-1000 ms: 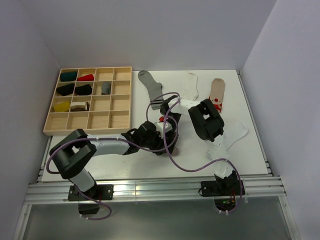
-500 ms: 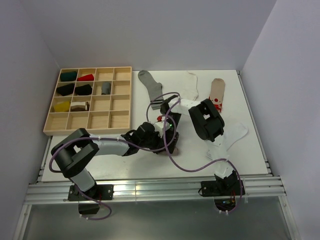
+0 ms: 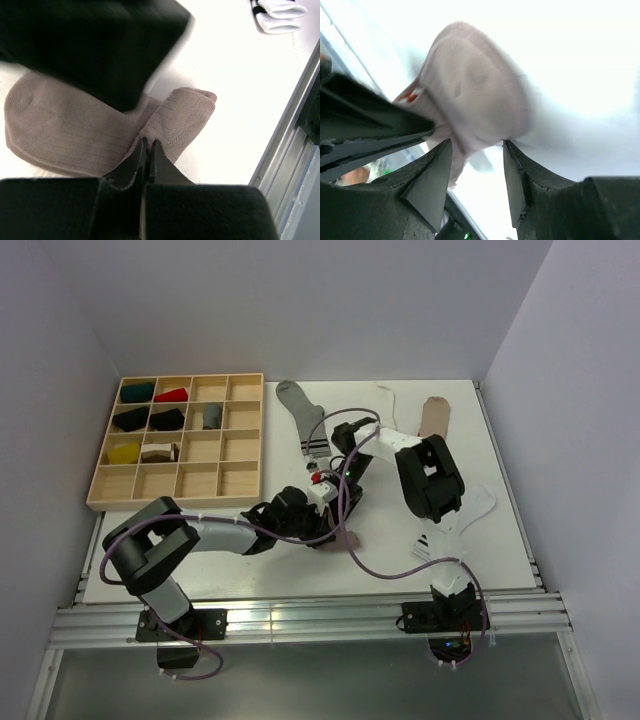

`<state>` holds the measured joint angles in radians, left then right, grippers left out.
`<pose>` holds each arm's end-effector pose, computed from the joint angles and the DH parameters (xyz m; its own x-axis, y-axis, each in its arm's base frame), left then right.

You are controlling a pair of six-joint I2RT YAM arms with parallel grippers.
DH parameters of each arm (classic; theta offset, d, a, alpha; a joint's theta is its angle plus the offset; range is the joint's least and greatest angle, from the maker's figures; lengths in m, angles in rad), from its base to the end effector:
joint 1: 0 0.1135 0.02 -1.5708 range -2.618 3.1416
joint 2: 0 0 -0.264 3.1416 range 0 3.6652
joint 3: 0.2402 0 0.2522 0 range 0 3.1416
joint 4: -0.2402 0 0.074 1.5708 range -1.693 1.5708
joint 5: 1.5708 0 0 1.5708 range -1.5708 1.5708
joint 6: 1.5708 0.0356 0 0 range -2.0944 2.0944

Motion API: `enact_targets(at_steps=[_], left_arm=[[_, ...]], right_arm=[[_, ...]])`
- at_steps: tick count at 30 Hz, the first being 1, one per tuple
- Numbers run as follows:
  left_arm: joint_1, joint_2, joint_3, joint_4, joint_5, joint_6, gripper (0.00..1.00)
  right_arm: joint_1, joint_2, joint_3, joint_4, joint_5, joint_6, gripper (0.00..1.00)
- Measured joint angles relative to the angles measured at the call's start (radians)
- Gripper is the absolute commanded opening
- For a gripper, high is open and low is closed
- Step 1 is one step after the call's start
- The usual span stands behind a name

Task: Roll the socks
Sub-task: Roll the sock at the center of the board.

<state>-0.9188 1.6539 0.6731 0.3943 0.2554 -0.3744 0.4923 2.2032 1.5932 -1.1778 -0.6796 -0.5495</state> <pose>0.1860 -0.2585 0.1464 -0.6405 0.2559 -0.7241 0.7118 0.5516 -0.4347 0.3325 0.2037 0.1360 -0.6042 -0.7850 -0.1369 -0.6613 0.3980 0.6358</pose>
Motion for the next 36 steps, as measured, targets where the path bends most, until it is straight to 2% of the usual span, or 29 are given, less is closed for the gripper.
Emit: enact_targets(at_steps=[8, 18, 21, 28, 33, 36], left_arm=[[-0.001, 0.000, -0.005, 0.010, 0.002, -0.009, 0.00], [-0.001, 0.000, -0.005, 0.010, 0.004, -0.009, 0.00], [-0.001, 0.000, -0.005, 0.010, 0.006, -0.009, 0.00], [-0.002, 0.000, -0.005, 0.009, 0.009, -0.009, 0.00], [-0.002, 0.000, -0.005, 0.009, 0.012, -0.010, 0.00], [-0.002, 0.000, -0.005, 0.009, 0.013, -0.013, 0.00]], right_arm=[[-0.019, -0.023, 0.030, 0.142, 0.056, 0.087, 0.55], [0.019, -0.040, 0.015, 0.176, 0.114, 0.115, 0.53], [0.035, -0.047, 0.003, 0.188, 0.124, 0.117, 0.47], [0.042, -0.058, -0.034, 0.212, 0.143, 0.119, 0.23], [0.041, -0.075, -0.065, 0.234, 0.153, 0.124, 0.14], [0.035, -0.077, -0.065, 0.238, 0.165, 0.137, 0.13]])
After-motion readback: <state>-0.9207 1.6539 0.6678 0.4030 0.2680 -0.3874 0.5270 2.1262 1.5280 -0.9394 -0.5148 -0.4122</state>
